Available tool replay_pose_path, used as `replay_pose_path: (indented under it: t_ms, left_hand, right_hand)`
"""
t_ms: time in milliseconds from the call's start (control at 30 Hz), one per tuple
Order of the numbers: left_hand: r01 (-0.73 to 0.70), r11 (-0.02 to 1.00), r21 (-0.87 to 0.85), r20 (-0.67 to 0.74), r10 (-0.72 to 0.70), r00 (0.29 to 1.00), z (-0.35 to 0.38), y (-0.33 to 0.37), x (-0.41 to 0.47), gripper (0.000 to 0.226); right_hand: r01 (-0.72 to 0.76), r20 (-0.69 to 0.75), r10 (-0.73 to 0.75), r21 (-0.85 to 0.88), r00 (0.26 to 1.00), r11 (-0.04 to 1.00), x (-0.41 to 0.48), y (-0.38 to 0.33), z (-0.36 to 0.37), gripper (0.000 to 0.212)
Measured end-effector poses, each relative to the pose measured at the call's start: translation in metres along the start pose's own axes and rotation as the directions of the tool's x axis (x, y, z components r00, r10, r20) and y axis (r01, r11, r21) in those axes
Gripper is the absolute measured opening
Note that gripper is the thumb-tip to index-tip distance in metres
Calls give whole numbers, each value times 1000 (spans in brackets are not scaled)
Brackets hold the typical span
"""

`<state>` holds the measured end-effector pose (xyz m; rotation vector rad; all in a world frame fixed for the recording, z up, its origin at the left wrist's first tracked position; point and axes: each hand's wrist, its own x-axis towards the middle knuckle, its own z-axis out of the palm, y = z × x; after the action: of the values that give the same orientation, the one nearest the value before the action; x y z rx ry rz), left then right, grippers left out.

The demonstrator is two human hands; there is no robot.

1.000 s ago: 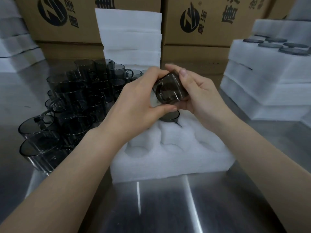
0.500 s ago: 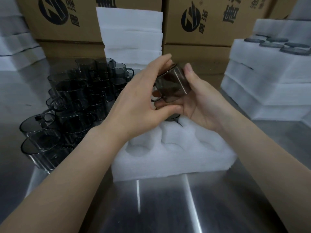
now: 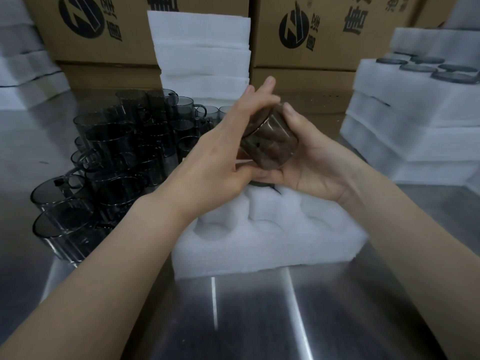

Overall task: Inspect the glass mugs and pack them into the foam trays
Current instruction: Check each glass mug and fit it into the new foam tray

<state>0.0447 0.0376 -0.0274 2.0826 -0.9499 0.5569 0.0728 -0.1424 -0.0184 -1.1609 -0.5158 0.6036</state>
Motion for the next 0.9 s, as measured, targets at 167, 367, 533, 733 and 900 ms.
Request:
replay_pose_path:
  t_ms: [167,367,533,733,900]
  left_hand:
    - [132,989,74,63,-137,989,2,1,1,114]
    - [129,986,102,12,-131,991,5,-3,2,102]
    - [21,995,94,4,-22,1000,5,-5,2,95]
    - [-47,995,86,53,43,998,5,-3,1,91]
    - [-76,989,130,84,66,994,7,-3,2,101]
  right_hand:
    - [54,-27,-54,-14,998,998,-3,0,3,41]
    - [147,-100,-155,-84,983,986,0,1,3,59]
    - [189,-45,-188,18,981,982,0,1,2,53]
    - [215,-45,-212,102,976,971,1,2,-4,35]
    - [211,-123,-195,133,973,968,3,2,-4,27]
